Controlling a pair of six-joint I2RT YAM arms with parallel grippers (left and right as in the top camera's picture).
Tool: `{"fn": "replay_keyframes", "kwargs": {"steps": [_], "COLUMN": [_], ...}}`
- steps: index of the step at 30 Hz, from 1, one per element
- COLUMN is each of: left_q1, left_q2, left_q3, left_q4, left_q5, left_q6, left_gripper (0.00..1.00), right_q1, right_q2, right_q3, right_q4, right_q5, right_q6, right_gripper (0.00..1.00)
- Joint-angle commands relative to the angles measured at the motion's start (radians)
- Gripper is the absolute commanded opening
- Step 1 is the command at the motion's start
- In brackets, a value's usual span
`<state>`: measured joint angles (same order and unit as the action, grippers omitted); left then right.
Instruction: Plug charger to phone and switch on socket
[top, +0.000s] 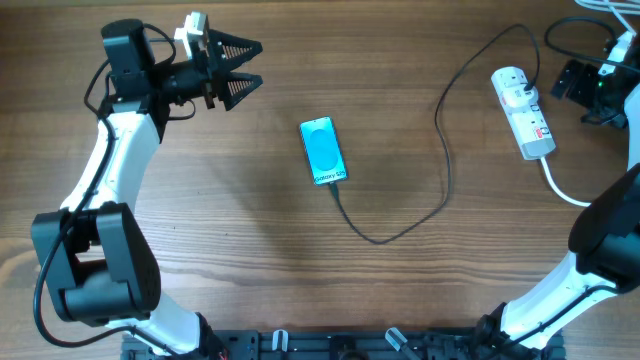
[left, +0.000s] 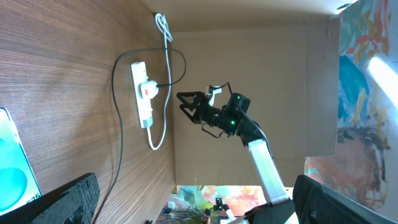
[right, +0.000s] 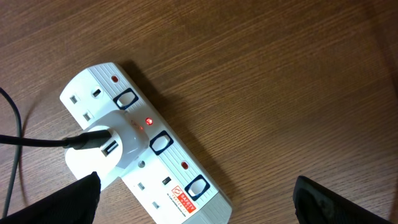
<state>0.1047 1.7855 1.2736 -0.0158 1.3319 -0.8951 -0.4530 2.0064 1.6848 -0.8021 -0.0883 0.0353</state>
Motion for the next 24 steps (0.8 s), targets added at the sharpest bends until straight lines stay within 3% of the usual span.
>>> {"fn": "replay_keyframes", "kwargs": {"steps": [1, 5, 8, 9, 12, 16, 24], "left_q1": [0.005, -0.001, -0.026, -0.05, -0.101, -0.139, -0.113], "left_q2": [-0.03, -0.031, -0.031, -0.031, -0.031, -0.032, -0.043], "left_q3": [0.002, 0.002, 0.002, 0.002, 0.002, 0.002, -0.017], "left_q4": [0.004, -0.008, -0.039, -0.09, -0.204, -0.33, -0.492], "left_q5": [-0.006, -0.322, -0.568, -0.682, -0.837, -0.925, -0.949], "left_q6": [0.023, 0.063, 0.183, 0.3, 0.585, 0.836, 0.971], "left_gripper": [1.0, 1.0, 1.0, 1.0, 1.0, 1.0, 1.0], "right_q1": [0.004, 0.004, 0.004, 0.004, 0.004, 0.004, 0.004], "right_q2": [-0.001, -0.001, -0.001, -0.001, -0.001, -0.001, -0.001], "right_q3": [0.016, 0.016, 0.016, 0.016, 0.016, 0.016, 0.016], "right_q4": [0.005, 0.005, 0.005, 0.005, 0.005, 0.005, 0.005], "right_q5": [0.01, 0.01, 0.01, 0.01, 0.01, 0.01, 0.01], "right_q6": [-0.009, -0.008, -0.008, -0.009, -0.008, -0.009, -0.009], "right_gripper": [1.0, 1.0, 1.0, 1.0, 1.0, 1.0, 1.0]}}
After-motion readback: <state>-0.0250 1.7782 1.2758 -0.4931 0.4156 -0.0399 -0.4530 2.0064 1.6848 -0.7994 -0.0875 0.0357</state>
